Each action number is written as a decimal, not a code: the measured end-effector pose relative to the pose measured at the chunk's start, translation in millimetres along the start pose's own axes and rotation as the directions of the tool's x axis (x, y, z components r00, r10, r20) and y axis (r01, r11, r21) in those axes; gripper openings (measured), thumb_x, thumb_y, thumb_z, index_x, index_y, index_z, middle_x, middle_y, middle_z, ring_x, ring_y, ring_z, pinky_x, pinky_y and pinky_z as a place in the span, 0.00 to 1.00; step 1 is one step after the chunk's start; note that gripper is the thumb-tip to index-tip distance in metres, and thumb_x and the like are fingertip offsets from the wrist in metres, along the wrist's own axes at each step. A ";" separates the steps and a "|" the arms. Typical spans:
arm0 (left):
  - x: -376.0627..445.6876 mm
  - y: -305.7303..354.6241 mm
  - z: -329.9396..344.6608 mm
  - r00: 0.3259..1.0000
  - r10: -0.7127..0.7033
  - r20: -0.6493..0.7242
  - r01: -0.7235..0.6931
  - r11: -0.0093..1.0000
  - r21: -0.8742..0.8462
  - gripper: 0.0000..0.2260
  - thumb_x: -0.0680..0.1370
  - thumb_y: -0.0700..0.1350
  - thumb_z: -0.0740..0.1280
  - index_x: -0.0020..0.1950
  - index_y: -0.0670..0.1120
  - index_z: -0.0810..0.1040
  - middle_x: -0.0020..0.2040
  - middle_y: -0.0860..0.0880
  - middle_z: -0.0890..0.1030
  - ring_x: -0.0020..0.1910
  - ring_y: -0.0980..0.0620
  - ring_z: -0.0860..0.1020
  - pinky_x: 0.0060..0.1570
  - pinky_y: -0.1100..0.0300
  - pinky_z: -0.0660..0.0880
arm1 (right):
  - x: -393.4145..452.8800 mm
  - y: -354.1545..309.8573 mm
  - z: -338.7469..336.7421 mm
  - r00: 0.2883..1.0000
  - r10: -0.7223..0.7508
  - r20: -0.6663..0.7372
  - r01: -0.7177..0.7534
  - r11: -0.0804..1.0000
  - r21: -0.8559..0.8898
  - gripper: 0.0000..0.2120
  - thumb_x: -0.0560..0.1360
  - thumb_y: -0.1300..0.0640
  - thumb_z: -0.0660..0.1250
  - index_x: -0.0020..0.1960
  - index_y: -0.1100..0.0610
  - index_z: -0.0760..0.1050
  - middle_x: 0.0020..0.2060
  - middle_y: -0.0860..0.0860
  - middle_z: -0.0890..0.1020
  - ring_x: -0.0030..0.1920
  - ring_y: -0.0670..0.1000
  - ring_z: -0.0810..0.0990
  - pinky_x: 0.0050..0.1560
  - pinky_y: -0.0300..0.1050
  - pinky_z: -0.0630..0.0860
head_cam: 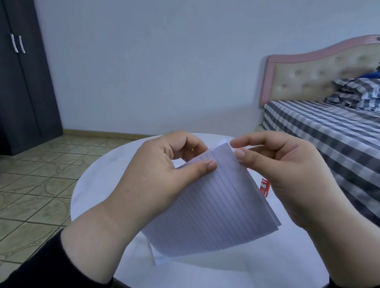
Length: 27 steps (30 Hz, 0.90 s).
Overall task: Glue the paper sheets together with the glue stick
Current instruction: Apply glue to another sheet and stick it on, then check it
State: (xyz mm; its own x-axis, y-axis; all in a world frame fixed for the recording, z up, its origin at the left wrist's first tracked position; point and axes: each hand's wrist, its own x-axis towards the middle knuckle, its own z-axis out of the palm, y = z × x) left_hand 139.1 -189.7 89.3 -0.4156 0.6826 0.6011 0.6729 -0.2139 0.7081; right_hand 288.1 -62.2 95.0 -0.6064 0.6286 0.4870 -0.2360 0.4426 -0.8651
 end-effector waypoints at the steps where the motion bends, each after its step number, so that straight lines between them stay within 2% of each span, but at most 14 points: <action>1: -0.1 -0.2 0.1 1.000 -0.002 -0.005 0.002 1.000 -0.001 0.05 0.71 0.46 0.76 0.41 0.53 0.81 0.38 0.58 0.82 0.40 0.60 0.79 0.40 0.72 0.70 | -1.2 -0.6 0.3 0.999 -0.041 -0.015 0.040 0.998 -0.041 0.05 0.70 0.61 0.75 0.44 0.53 0.82 0.37 0.55 0.86 0.44 0.54 0.84 0.54 0.52 0.77; 3: -0.7 -0.4 0.1 1.000 -0.018 -0.012 0.017 1.000 -0.019 0.06 0.71 0.49 0.76 0.44 0.57 0.81 0.37 0.57 0.82 0.38 0.54 0.80 0.40 0.61 0.72 | -3.9 -1.9 1.5 0.988 -0.155 -0.024 0.149 0.974 -0.169 0.07 0.70 0.60 0.75 0.43 0.50 0.81 0.38 0.49 0.85 0.44 0.49 0.84 0.53 0.53 0.77; 4: -1.3 0.0 0.1 1.000 -0.022 -0.015 0.022 0.999 -0.034 0.07 0.71 0.49 0.76 0.45 0.58 0.80 0.37 0.56 0.83 0.36 0.52 0.79 0.38 0.60 0.72 | -5.4 -2.5 2.3 0.978 -0.209 -0.024 0.198 0.954 -0.225 0.07 0.71 0.61 0.75 0.42 0.49 0.81 0.39 0.46 0.85 0.44 0.46 0.83 0.53 0.50 0.78; 6: -2.2 0.3 0.1 0.999 -0.020 -0.028 0.019 0.999 -0.043 0.08 0.71 0.50 0.75 0.46 0.60 0.81 0.36 0.57 0.83 0.30 0.56 0.76 0.33 0.65 0.69 | -7.6 -3.6 3.7 0.961 -0.276 -0.021 0.258 0.923 -0.287 0.09 0.72 0.62 0.73 0.43 0.48 0.83 0.40 0.42 0.85 0.45 0.44 0.83 0.53 0.43 0.78; 8: -3.2 0.4 0.6 0.999 -0.016 -0.039 0.014 0.999 -0.038 0.09 0.72 0.50 0.75 0.47 0.63 0.81 0.36 0.57 0.83 0.28 0.59 0.75 0.32 0.70 0.68 | -8.5 -3.9 4.1 0.958 -0.288 -0.022 0.268 0.915 -0.300 0.09 0.74 0.61 0.71 0.43 0.47 0.83 0.41 0.40 0.85 0.47 0.44 0.83 0.52 0.41 0.78; 11: -3.9 -1.1 2.0 0.998 -0.007 -0.056 0.006 1.000 -0.018 0.09 0.72 0.50 0.75 0.47 0.64 0.81 0.37 0.57 0.83 0.30 0.56 0.76 0.31 0.71 0.69 | -8.0 -3.9 2.5 0.961 -0.274 -0.020 0.257 0.922 -0.288 0.09 0.74 0.62 0.71 0.43 0.48 0.84 0.41 0.41 0.85 0.47 0.44 0.83 0.53 0.42 0.78; 16: -5.9 -1.4 4.8 0.996 0.014 -0.083 -0.016 1.000 -0.019 0.07 0.72 0.49 0.75 0.46 0.61 0.83 0.36 0.57 0.83 0.34 0.61 0.78 0.32 0.72 0.68 | -7.9 -2.2 5.8 0.950 -0.310 -0.032 0.283 0.902 -0.327 0.05 0.70 0.58 0.75 0.40 0.49 0.83 0.38 0.42 0.84 0.42 0.44 0.82 0.47 0.35 0.76; 20: -7.5 -1.5 6.6 0.994 0.042 -0.100 -0.043 0.999 -0.006 0.06 0.72 0.48 0.75 0.46 0.60 0.83 0.36 0.59 0.83 0.38 0.62 0.80 0.34 0.72 0.70 | -8.8 3.0 8.5 0.929 -0.358 -0.094 0.302 0.881 -0.364 0.05 0.71 0.57 0.75 0.40 0.48 0.83 0.40 0.42 0.84 0.47 0.48 0.81 0.52 0.43 0.76; 22: -7.7 -2.5 7.1 0.993 0.051 -0.102 -0.051 0.999 0.007 0.06 0.72 0.49 0.75 0.46 0.61 0.83 0.36 0.60 0.83 0.40 0.61 0.80 0.36 0.71 0.70 | -9.1 3.8 9.9 0.921 -0.371 -0.116 0.307 0.877 -0.371 0.05 0.71 0.57 0.75 0.40 0.48 0.83 0.39 0.43 0.84 0.47 0.48 0.81 0.51 0.44 0.76; 25: -8.3 -5.7 8.1 0.991 0.060 -0.121 -0.054 0.997 0.054 0.08 0.71 0.55 0.75 0.48 0.65 0.81 0.38 0.62 0.83 0.48 0.55 0.79 0.48 0.57 0.74 | -9.2 2.8 12.6 0.920 -0.367 -0.140 0.299 0.886 -0.355 0.06 0.70 0.59 0.76 0.39 0.48 0.83 0.38 0.42 0.84 0.45 0.46 0.82 0.49 0.38 0.76; 27: -8.5 -6.1 9.0 0.988 0.064 -0.141 -0.054 0.996 0.074 0.10 0.70 0.58 0.73 0.49 0.68 0.80 0.39 0.64 0.82 0.51 0.51 0.78 0.52 0.50 0.74 | -9.7 2.0 14.8 0.922 -0.357 -0.147 0.294 0.896 -0.333 0.07 0.70 0.60 0.75 0.39 0.49 0.82 0.38 0.41 0.84 0.44 0.45 0.82 0.47 0.33 0.75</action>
State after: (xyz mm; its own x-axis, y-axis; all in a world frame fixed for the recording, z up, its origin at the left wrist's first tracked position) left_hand 144.0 -187.9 76.5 -0.4537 0.5619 0.6917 0.7380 -0.1982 0.6450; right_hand 282.2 -76.9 86.8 -0.3633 0.5158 0.7758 -0.1369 0.7941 -0.5921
